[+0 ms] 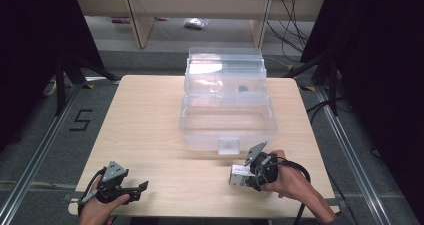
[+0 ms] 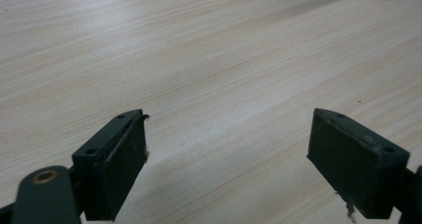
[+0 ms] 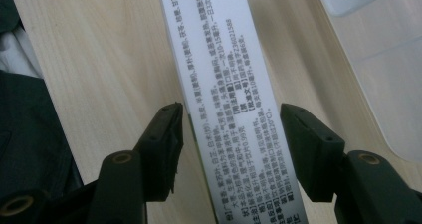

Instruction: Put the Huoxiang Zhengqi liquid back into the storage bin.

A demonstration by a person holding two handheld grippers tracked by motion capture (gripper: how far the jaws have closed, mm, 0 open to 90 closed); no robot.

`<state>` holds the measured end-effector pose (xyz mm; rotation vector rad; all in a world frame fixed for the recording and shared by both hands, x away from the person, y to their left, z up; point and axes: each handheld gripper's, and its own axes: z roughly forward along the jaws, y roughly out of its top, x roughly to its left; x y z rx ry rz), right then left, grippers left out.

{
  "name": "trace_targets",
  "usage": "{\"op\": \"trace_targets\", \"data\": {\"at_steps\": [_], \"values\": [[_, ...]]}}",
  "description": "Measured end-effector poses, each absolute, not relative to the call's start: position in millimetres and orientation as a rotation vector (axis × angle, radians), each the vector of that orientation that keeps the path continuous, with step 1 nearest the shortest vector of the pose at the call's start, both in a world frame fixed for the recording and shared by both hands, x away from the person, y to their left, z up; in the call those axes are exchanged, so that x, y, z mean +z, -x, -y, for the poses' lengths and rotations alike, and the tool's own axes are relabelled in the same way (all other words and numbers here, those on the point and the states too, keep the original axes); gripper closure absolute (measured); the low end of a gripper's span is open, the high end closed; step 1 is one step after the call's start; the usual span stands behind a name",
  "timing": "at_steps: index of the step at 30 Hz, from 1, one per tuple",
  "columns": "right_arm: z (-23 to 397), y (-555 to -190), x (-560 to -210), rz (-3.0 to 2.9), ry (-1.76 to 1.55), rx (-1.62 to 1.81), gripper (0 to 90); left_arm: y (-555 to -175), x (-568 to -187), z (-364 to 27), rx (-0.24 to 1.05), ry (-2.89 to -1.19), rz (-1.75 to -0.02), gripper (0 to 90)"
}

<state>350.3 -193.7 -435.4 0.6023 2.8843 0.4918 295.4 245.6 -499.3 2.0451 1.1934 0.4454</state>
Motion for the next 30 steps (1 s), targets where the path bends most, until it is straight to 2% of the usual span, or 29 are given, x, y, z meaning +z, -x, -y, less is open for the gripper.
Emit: {"op": "trace_targets", "data": {"at_steps": [30], "values": [[188,-361,-436,-3.000,-0.482,0.317,63.4,-295,-499,-245,0.453,-2.036,-1.196,15.0]]}}
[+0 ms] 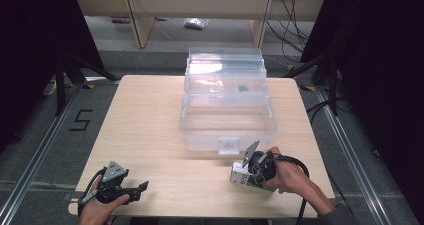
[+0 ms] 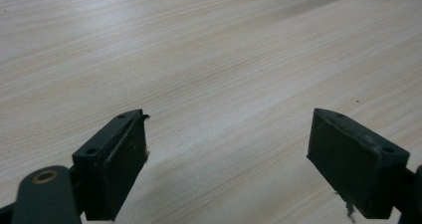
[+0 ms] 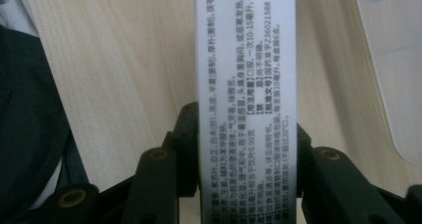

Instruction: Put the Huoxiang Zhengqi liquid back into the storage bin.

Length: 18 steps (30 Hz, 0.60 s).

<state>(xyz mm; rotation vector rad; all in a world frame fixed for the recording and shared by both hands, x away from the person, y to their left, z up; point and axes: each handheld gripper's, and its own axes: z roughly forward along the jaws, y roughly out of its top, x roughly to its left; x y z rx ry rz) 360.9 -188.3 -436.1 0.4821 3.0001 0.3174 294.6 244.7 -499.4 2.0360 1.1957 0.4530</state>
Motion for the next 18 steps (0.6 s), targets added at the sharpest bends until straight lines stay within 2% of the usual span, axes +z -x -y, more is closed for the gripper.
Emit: {"op": "trace_targets", "data": {"at_steps": [8,18], "values": [[188,-362,-433,-2.996,-0.430,0.243,64.5,-295,-499,-245,0.454,-2.038,-1.197,15.1],[189,-362,-412,-2.971,-0.415,0.278,64.5,-294,-499,-245,0.455,-2.033,-1.206,15.1]]}}
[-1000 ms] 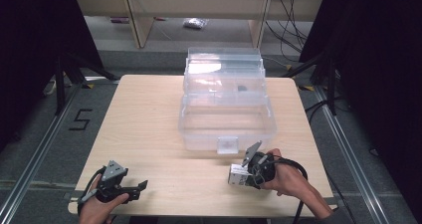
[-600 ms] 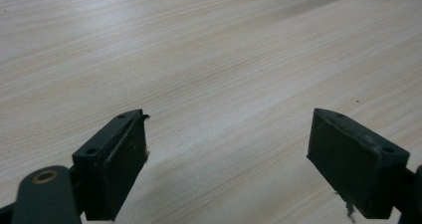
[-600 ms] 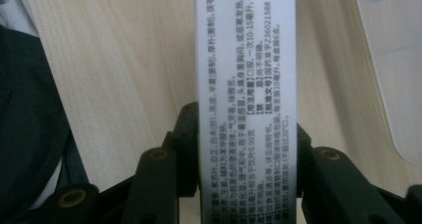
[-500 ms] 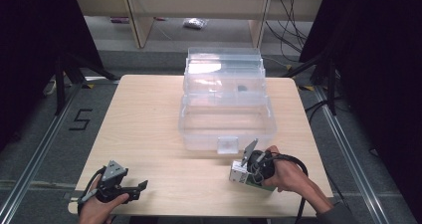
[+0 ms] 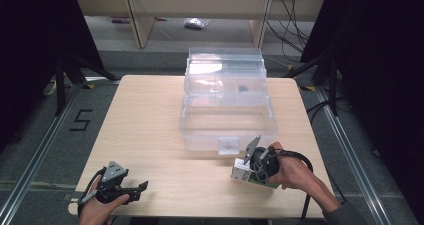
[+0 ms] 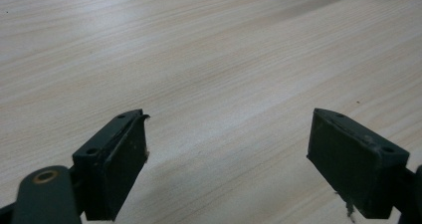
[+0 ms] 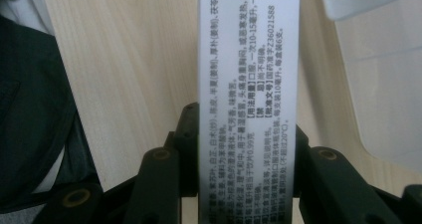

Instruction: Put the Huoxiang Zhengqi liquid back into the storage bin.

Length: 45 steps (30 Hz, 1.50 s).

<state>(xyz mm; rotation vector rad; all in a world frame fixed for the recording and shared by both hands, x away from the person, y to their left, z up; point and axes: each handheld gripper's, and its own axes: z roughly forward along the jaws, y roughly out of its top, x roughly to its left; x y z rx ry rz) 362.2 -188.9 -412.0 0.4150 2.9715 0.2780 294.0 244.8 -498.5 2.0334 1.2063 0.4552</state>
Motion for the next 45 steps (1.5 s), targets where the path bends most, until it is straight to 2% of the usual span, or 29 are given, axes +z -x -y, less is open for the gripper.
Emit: {"op": "trace_targets", "data": {"at_steps": [10,27,45], "values": [[187,-360,-383,-2.992,-0.444,0.368,64.5,-294,-499,-245,0.452,-2.032,-1.207,15.1],[174,-361,-355,-2.991,-0.372,0.373,64.6,-294,-498,-245,0.462,-2.035,-1.211,15.1],[167,-379,-314,-2.981,-0.296,0.373,64.6,-294,-498,-246,0.465,-2.033,-1.203,15.1]]}}
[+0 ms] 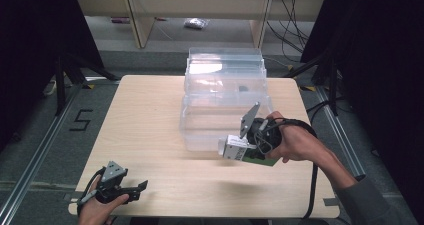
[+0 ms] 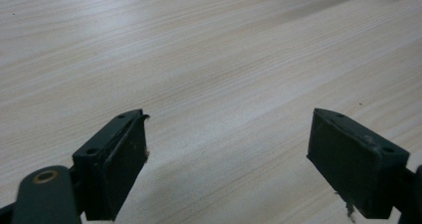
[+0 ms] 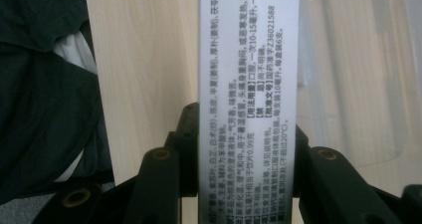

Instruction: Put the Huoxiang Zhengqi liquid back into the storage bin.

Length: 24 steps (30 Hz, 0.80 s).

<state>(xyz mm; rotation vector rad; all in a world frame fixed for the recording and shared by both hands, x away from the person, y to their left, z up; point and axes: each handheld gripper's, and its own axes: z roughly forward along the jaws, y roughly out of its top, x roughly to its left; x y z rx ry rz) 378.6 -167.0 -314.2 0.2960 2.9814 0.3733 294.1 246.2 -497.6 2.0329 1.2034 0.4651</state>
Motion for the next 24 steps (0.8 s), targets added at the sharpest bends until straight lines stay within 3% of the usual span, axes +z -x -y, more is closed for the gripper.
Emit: {"op": "trace_targets", "data": {"at_steps": [7,24], "values": [[163,-394,-297,-2.972,-0.276,0.374,64.7,-294,-498,-246,0.463,-2.042,-1.200,15.1],[157,-432,-292,-2.985,-0.291,0.346,64.8,-293,-497,-246,0.464,-2.015,-1.212,15.1]]}}
